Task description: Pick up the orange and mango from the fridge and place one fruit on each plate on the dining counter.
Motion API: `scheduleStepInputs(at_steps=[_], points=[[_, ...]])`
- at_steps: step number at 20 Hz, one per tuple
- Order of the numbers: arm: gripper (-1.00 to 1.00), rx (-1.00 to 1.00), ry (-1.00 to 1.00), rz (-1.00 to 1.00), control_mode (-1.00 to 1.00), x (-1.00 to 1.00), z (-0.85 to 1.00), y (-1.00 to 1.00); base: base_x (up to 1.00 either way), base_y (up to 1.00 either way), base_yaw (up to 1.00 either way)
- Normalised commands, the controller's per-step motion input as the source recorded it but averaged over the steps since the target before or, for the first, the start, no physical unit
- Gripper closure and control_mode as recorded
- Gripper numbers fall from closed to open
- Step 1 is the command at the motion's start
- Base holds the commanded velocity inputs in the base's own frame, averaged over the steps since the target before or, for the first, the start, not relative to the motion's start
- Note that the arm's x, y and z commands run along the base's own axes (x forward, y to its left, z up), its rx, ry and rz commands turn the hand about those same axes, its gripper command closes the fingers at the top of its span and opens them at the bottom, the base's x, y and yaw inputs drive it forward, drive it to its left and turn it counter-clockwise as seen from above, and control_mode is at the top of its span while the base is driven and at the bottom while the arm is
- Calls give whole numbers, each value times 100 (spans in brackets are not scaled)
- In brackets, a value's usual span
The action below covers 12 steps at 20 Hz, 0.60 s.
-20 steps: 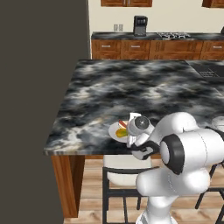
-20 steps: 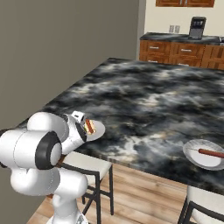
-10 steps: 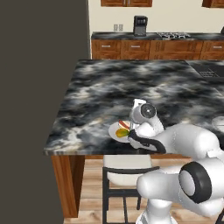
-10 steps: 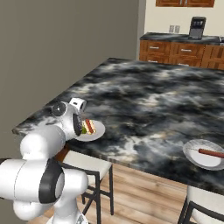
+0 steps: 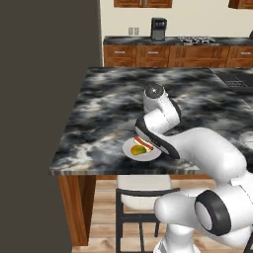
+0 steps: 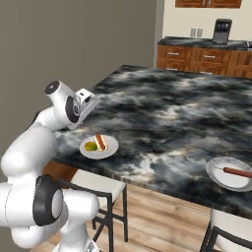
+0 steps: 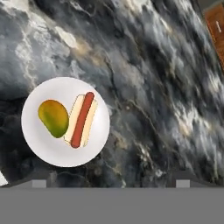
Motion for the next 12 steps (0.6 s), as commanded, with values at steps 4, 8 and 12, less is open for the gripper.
scheduleStepInputs(at_steps=[4,8,12], points=[[-100,33,0,-38,-100,-78,0,-6,0,0,0],[-100,34,0,-29,-100,-90,0,-13,0,0,0],[-100,26,0,-23,-100,-39,0,-19,0,0,0]])
